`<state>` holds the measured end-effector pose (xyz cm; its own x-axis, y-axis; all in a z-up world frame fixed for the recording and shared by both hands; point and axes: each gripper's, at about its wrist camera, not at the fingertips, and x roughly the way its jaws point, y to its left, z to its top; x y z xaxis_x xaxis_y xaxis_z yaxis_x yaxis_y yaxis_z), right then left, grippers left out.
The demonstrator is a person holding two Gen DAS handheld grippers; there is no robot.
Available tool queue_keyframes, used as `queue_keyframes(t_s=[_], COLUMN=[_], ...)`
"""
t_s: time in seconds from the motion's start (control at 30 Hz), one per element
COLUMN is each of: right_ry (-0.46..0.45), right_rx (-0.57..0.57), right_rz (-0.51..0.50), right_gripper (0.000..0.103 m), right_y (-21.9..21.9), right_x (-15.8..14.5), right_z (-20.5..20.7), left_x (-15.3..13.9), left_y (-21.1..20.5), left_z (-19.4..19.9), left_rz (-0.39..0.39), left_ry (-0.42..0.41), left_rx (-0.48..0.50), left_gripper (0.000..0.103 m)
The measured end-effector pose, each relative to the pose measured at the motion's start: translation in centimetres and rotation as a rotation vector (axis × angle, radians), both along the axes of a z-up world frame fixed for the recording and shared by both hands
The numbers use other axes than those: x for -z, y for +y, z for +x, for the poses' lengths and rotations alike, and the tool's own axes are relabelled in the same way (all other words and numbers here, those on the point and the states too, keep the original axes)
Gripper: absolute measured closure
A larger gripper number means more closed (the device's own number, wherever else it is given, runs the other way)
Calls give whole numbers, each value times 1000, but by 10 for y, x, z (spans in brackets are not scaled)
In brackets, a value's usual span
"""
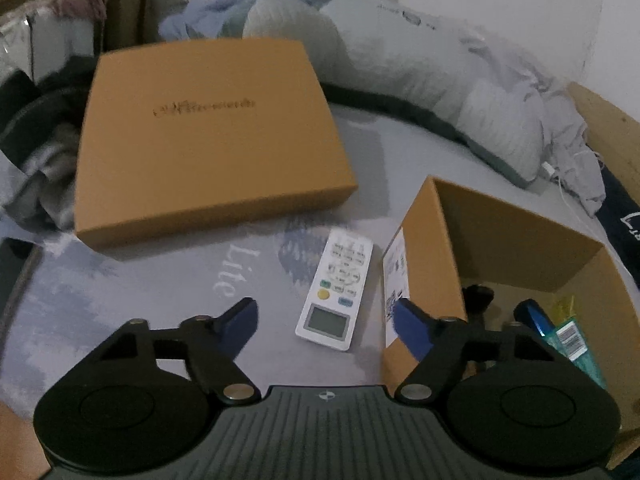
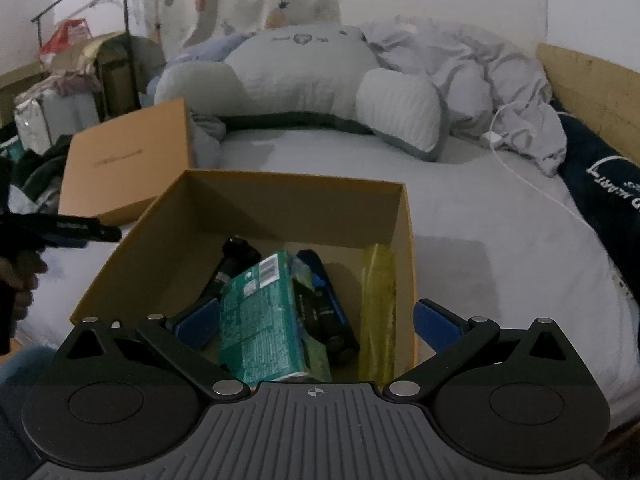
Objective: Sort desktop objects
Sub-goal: 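Move the left gripper to the white remote and close on it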
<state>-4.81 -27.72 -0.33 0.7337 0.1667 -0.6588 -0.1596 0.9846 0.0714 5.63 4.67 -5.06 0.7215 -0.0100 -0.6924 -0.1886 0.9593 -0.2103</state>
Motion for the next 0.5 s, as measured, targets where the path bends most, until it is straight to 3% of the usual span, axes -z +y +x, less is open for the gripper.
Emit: queue_keyframes(t_s=[0.2,0.37,0.5], right_ry=[26,49,63], right_rx=[2,0,0], right_rz=[16,36,44], right_gripper=[0,0,0], right_y=[0,-2,-1], right_x=[4,10,13], right_z=[6,12,16], left_x=[18,26,34], left_y=[5,4,4], left_z=[18,35,46], left_rz=[-21,64,87], left_ry=[-4,-17,-13], left_rx=[59,124,164], left_gripper=[33,35,37])
